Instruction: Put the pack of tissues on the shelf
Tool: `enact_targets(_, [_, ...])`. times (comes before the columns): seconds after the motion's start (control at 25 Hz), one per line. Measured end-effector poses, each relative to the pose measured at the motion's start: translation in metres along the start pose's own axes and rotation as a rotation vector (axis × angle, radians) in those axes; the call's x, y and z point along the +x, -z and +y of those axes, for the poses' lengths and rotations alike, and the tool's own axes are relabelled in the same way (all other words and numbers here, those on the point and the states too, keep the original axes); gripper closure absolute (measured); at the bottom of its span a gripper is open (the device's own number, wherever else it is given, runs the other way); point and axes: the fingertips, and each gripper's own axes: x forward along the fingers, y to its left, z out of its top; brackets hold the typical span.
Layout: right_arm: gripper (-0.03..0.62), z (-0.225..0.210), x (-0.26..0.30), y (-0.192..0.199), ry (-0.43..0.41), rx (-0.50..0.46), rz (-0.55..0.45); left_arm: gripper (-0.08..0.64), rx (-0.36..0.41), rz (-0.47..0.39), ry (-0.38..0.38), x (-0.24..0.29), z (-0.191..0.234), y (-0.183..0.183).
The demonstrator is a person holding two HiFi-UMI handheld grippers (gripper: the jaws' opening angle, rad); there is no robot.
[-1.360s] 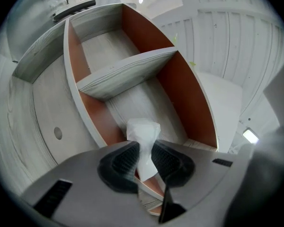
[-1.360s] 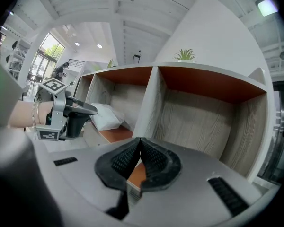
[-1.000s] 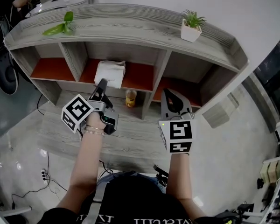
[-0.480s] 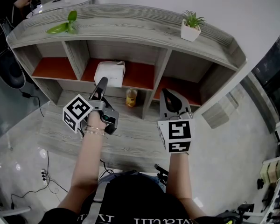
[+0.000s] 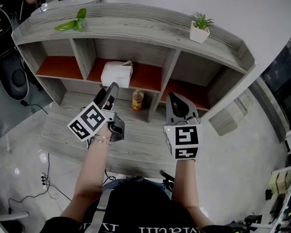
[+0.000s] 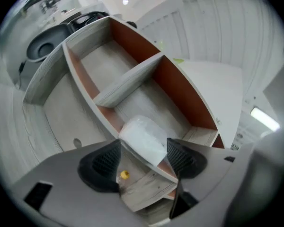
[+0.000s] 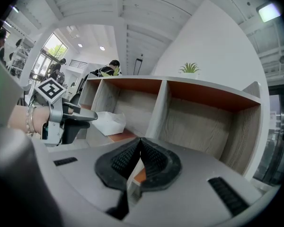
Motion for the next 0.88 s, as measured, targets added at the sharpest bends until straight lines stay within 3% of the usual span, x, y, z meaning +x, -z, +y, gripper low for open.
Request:
enact_targets(0.16, [0.575,0.002,-0.002,-0.001,-0.002,0.0,-0.005,0.264,0.306,0.004,-0.056,-0.007,-0.008,0.003])
enact_targets(0.28, [0.575,0.004,-0.004,0.0,-0.002,0.0,-0.004,0.282,0.471,0.011,-0.069,-0.007,-0.017,0.007])
enact_targets(0.56, [0.575,0.001,-0.01,-0.002,0.011,-0.005,-0.004,0.404,0.702,0.029,-0.123,0.001,-0.021,0.011])
enact_targets(0.68, [0.575,-0.002,-0.013,0.0,0.023,0.0,0.001,0.408,0.803,0.05,-0.128,0.007,-0.023,0.016])
enact_targets(0.88, [0.575,-0.006,-0.019,0.001,0.039,-0.003,0.006,0.408,0.838,0.083,-0.123,0.018,-0.019,0.017])
